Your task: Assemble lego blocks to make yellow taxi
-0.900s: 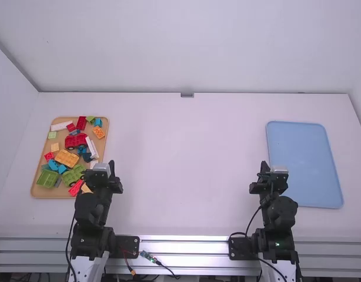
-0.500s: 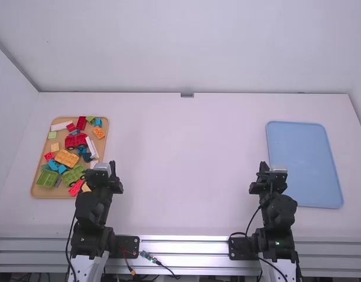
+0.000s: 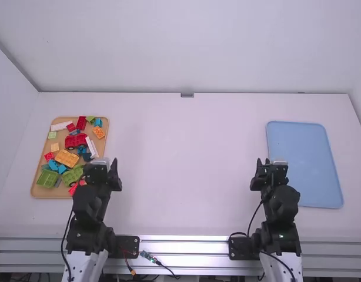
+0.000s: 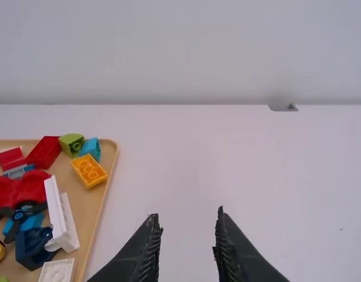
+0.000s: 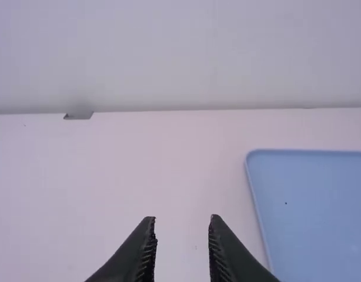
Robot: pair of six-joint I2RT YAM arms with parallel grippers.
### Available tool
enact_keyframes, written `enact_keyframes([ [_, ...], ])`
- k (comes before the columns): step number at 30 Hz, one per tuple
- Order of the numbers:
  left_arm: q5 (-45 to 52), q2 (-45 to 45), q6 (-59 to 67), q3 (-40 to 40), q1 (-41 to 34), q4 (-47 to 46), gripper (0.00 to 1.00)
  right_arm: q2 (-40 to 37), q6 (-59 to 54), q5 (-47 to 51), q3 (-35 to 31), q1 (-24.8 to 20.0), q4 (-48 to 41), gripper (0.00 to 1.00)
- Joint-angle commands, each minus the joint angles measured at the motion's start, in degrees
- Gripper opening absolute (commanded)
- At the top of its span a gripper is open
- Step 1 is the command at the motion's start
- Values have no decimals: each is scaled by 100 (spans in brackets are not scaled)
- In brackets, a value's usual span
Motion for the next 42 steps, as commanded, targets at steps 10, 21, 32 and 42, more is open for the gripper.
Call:
enact_keyframes([
  [10,-236,1166,-425,878,-92,100,46,1328,-19,-101,1056,163,170,46],
  [21,-1170,2362,-1504,1855,-88,-344,68,2728,69,-161,1959,298,243,69],
  [32,-1030,4546,-2408,4012,1007,-2126,85,3814,74,-295,2664,372,304,86],
  [42,-425,7039,-2772,5938,2354,-3436,96,4452,78,-342,3076,413,346,96],
])
